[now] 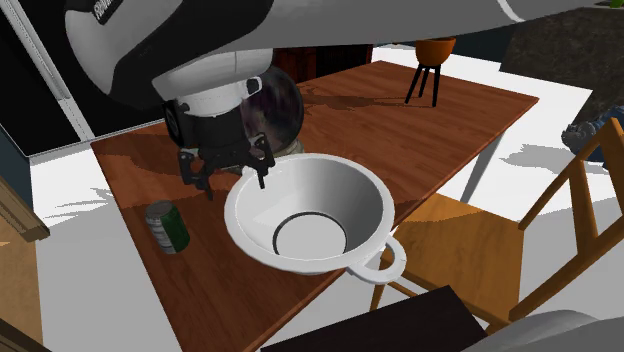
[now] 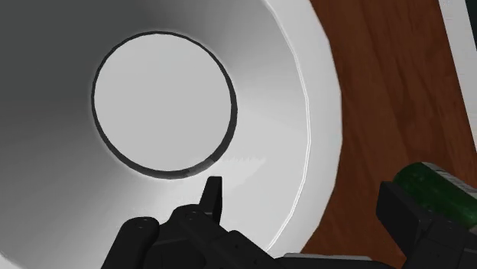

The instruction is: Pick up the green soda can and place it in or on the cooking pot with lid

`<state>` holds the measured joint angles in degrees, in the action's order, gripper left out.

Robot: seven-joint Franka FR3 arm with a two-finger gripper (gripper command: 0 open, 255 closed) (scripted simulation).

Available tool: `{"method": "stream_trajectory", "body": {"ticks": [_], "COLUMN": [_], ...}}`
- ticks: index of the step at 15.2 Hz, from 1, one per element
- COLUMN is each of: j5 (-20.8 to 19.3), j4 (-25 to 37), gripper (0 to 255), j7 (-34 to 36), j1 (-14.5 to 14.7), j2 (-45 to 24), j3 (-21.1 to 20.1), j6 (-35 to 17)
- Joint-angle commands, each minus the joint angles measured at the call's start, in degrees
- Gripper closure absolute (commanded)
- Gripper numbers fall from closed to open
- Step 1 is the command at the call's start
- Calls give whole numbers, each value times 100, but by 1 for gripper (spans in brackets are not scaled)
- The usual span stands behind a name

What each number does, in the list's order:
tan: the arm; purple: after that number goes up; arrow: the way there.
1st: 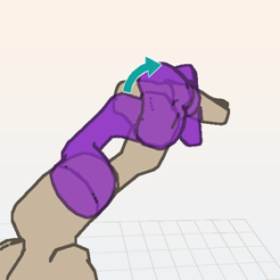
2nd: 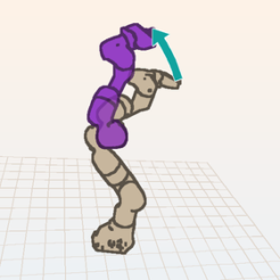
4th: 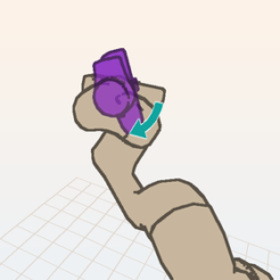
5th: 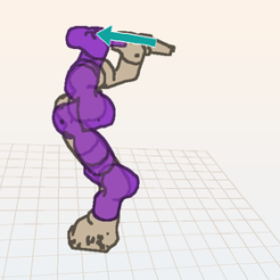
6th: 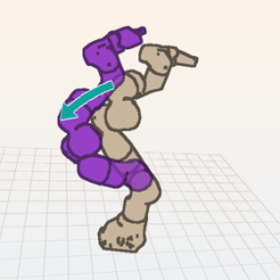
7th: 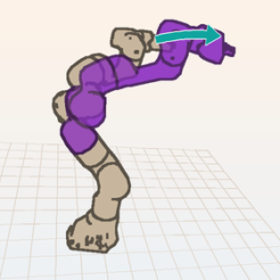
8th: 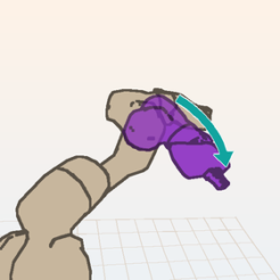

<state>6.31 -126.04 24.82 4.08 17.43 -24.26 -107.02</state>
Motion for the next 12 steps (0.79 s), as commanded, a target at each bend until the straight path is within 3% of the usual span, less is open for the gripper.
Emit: {"method": "stream_trajectory", "body": {"ticks": [1,7,12], "j5": [-125,-812,-1591], "j4": [272,1299,2390], "gripper": [0,0,0], "j7": [298,1237,2008], "j1": [26,190,586], "j2": [-395,-1716,-2932], "j3": [-217,-732,-919], "j6": [-141,-344,-261]}}
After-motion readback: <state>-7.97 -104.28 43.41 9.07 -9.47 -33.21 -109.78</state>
